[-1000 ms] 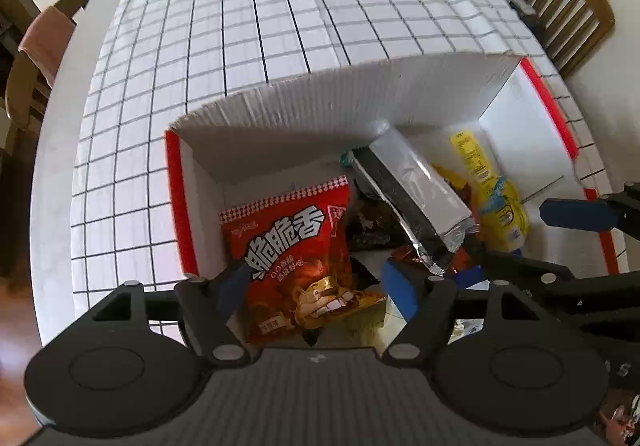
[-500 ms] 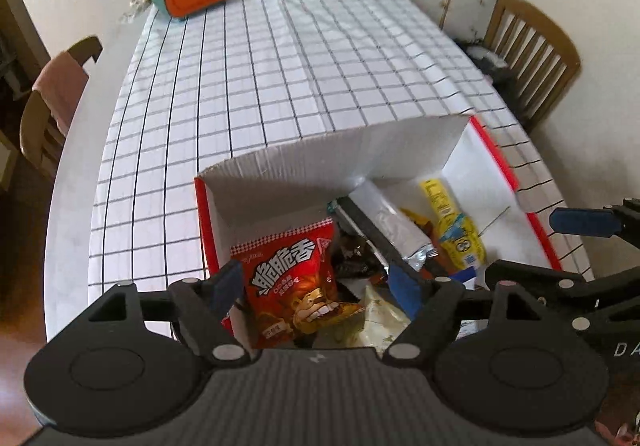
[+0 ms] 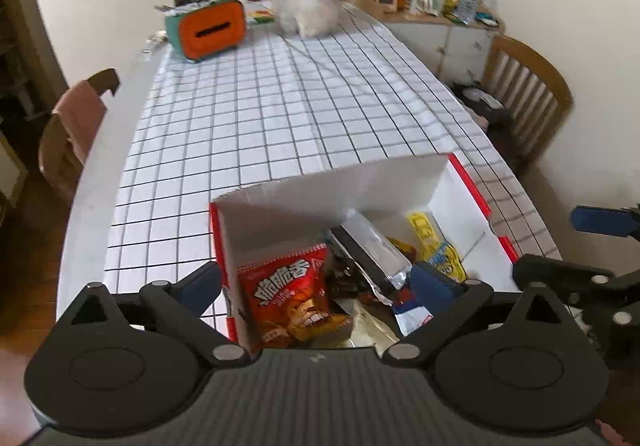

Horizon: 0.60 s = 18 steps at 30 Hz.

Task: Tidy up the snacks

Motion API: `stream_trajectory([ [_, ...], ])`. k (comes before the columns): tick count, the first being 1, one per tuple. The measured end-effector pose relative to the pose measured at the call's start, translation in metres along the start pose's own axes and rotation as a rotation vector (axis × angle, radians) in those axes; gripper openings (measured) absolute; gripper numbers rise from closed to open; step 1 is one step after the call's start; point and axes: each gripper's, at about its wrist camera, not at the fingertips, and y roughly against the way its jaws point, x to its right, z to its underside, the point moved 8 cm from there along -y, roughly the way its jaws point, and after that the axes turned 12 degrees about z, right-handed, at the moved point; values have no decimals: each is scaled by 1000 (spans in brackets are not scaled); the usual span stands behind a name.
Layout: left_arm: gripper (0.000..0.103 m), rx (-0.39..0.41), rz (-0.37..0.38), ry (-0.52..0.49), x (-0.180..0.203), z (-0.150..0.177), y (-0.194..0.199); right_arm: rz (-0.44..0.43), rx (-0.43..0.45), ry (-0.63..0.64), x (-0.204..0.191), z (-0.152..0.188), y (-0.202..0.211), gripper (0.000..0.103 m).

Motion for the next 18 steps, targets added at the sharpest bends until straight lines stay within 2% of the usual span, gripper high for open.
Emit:
stream_trajectory([
  [8, 102, 32, -35, 59, 3, 5, 11, 5, 44, -30, 14, -5, 13, 103],
  [13, 102, 22, -42, 104, 6, 12, 18, -3, 51, -45, 20, -2, 18, 103],
  [18, 102, 26, -62, 128, 9, 18, 26, -42, 42, -53, 19, 0, 21, 103],
])
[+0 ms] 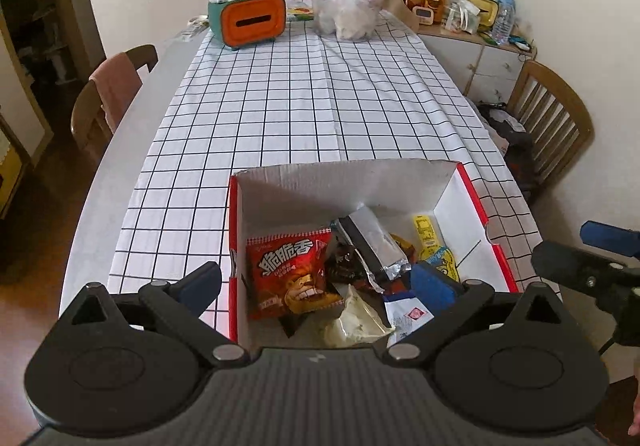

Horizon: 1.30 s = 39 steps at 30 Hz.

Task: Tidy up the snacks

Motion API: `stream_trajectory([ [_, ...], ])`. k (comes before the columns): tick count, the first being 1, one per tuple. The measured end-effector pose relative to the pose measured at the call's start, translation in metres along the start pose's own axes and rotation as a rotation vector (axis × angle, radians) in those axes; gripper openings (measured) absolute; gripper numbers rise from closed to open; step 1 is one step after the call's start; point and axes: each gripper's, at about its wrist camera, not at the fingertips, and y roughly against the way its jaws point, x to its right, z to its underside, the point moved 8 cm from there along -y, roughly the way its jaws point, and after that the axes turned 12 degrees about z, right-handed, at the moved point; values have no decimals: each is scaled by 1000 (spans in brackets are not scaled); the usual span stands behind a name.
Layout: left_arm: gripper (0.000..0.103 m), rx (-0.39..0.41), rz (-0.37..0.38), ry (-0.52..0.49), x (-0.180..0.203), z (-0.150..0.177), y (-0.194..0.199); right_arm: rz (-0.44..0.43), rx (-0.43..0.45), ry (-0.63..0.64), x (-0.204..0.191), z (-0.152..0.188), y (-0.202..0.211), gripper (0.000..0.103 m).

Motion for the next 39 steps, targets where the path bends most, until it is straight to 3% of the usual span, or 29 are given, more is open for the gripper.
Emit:
stream_trajectory([
  [10, 102, -8, 9, 6, 5, 7, 6, -5, -15, 11, -7, 5, 2, 103],
  [24, 102, 1, 12, -16, 4, 7, 9, 21, 45, 50, -14, 2, 12, 103],
  [39, 102, 14, 12, -34, 6, 7, 8, 36, 30, 25, -13, 6, 8, 103],
])
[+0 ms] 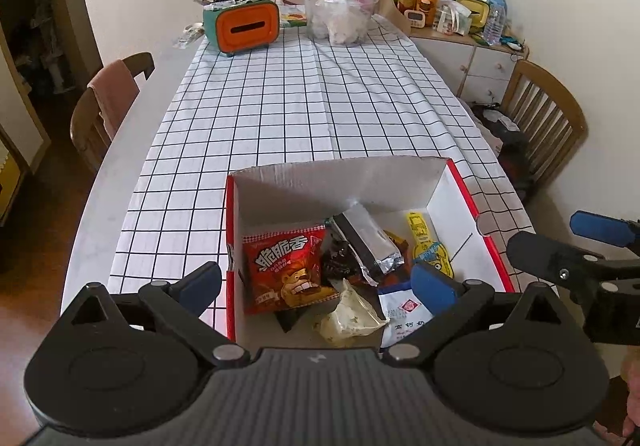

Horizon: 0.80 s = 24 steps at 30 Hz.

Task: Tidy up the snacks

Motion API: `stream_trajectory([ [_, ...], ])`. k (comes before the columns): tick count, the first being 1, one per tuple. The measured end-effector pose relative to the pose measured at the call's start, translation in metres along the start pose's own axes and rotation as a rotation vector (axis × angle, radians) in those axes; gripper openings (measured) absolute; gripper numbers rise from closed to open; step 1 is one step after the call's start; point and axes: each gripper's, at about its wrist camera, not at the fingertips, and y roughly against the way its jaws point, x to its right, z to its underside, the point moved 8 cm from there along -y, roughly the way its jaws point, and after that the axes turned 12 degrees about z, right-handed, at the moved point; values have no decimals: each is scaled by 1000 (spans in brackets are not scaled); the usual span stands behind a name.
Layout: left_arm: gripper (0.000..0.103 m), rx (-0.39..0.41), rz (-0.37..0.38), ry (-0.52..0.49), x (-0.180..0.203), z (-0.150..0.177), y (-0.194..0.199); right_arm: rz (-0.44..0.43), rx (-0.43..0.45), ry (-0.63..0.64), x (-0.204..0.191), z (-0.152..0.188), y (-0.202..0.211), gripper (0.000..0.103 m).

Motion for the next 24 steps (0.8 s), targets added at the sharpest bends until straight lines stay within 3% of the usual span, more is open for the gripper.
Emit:
stream_trajectory([
  [24, 102, 25, 6, -15, 1, -2, 4, 20, 15, -7, 2, 3, 2, 103],
])
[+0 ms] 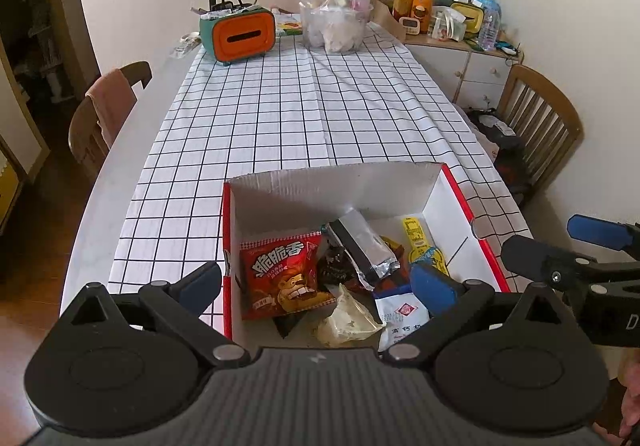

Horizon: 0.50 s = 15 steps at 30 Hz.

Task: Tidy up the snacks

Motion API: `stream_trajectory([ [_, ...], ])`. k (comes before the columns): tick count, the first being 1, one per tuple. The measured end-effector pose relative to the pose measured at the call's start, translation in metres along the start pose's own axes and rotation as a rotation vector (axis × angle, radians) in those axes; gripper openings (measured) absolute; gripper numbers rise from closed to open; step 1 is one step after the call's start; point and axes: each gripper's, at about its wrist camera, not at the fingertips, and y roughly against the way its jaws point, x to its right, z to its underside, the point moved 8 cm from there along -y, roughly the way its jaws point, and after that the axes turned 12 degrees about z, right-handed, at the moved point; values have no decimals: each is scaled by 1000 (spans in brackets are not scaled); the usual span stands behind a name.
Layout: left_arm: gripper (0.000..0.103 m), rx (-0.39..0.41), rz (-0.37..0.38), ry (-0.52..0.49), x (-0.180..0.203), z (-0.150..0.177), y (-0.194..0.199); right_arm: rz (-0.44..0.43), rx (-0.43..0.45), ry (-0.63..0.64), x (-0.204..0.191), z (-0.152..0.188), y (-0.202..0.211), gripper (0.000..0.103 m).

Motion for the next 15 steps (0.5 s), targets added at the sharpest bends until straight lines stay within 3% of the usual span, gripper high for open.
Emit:
stream_trajectory([
  [15, 102, 0, 6, 2, 3, 4, 0, 2, -9, -10, 2, 2, -1, 103],
])
